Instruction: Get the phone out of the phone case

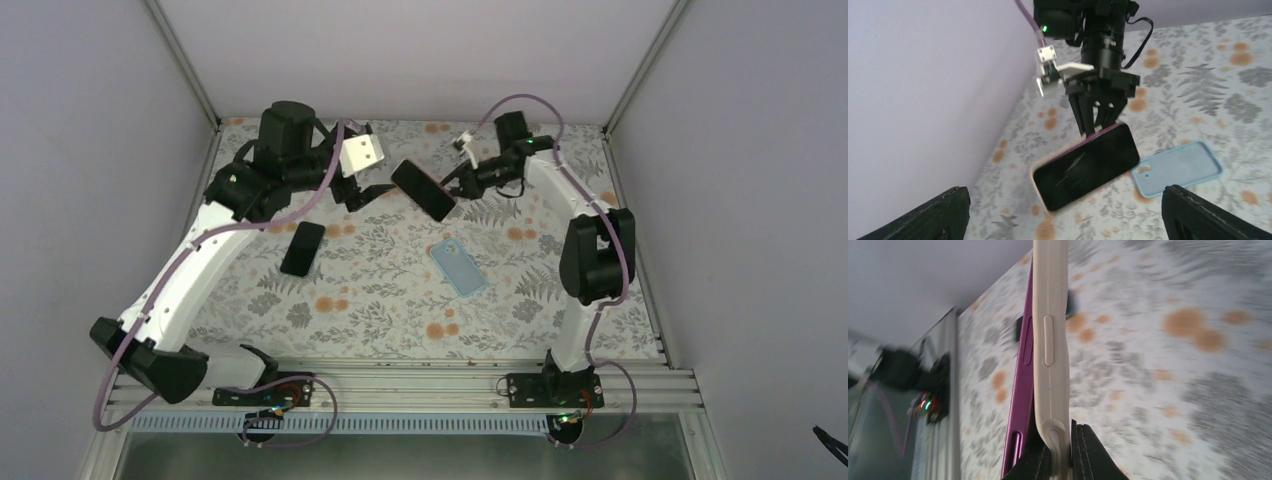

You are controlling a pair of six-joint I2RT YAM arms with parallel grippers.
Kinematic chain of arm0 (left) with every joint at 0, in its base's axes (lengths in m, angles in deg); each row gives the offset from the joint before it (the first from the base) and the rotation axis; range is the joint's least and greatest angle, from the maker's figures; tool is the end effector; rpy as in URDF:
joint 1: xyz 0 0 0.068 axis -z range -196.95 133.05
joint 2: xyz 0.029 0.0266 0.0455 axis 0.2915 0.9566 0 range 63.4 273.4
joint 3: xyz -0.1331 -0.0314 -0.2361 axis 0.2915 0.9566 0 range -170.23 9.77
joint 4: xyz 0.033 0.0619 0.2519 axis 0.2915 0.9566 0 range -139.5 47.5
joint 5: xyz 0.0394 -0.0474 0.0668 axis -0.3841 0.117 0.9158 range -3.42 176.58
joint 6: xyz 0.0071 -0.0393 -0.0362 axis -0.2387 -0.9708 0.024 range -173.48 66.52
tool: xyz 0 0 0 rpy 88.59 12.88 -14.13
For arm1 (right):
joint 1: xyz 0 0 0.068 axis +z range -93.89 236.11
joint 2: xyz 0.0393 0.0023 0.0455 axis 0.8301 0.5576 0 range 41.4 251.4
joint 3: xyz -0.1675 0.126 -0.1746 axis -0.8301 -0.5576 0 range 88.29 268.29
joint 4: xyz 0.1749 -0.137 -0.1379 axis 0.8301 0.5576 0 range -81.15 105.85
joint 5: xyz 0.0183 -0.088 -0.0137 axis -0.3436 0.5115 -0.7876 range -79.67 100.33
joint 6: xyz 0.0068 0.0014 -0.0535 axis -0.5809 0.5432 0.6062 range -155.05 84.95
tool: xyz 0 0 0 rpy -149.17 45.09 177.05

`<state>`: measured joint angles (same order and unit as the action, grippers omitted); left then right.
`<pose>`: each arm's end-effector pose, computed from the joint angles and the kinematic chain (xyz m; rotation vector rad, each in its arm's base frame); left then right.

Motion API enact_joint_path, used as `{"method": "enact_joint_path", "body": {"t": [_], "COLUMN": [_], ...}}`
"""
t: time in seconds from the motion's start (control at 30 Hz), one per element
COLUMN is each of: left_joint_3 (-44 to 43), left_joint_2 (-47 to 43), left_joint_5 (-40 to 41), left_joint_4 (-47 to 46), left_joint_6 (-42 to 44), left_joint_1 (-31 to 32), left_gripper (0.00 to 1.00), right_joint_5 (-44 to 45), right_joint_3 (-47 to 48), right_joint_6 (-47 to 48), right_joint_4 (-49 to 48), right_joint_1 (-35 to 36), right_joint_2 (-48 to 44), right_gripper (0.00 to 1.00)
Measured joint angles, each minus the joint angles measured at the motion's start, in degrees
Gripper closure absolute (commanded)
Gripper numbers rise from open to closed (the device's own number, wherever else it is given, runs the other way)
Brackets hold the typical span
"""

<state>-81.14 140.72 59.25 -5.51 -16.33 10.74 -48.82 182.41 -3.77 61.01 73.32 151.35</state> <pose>0.2379 -0.1432 0.4335 1.3339 1.5703 -0.3980 0.3699 0.1466 0.2670 -1.2047 2.0413 1.2710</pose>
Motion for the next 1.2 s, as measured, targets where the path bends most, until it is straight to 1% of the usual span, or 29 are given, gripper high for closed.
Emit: {"method": "enact_joint_path", "body": {"t": [0.13, 0.2, 0.3, 0.37, 0.5, 0.63, 0.8, 0.97, 1.2], "left_joint_3": [7.52, 11.41, 18.32, 21.29, 21.35, 20.92, 17.7, 17.68, 17.51], "left_joint_2": [-3.87, -3.06, 0.72, 4.28, 12.46, 17.75, 22.47, 23.85, 26.21], "left_joint_5": [11.21, 17.99, 27.17, 32.0, 38.27, 41.97, 45.0, 46.49, 47.84], "left_joint_4": [-10.27, -16.5, -28.65, -35.04, -46.05, -55.52, -62.82, -66.03, -67.93], "left_joint_6": [-0.96, -0.94, 0.0, 0.59, -0.55, -3.08, -5.51, -6.56, -6.51], "left_joint_1": [5.97, 9.51, 14.16, 16.24, 17.88, 17.7, 17.7, 17.46, 17.14], "left_gripper": [0.06, 0.04, 0.0, 0.0, 0.0, 0.0, 0.0, 0.01, 0.01], "right_joint_5": [4.68, 8.94, 14.88, 17.75, 20.26, 20.92, 20.92, 20.85, 19.76], "right_joint_3": [0.13, 1.2, 3.52, 5.35, 7.19, 6.38, 4.2, 3.63, 3.61], "right_joint_6": [-16.81, -23.08, -30.29, -34.49, -39.01, -41.88, -43.41, -43.5, -43.71], "right_joint_4": [-11.3, -15.34, -19.43, -21.92, -25.57, -28.15, -29.86, -30.53, -31.17], "right_joint_1": [-5.62, -6.6, -6.34, -5.62, -4.15, -3.04, -2.62, -2.67, -2.69], "right_joint_2": [-0.02, -0.02, -0.02, -0.02, 0.0, -0.04, -0.04, -0.09, -0.22], "right_gripper": [0.96, 0.96, 0.96, 0.96, 0.96, 0.96, 0.96, 0.96, 0.96]}}
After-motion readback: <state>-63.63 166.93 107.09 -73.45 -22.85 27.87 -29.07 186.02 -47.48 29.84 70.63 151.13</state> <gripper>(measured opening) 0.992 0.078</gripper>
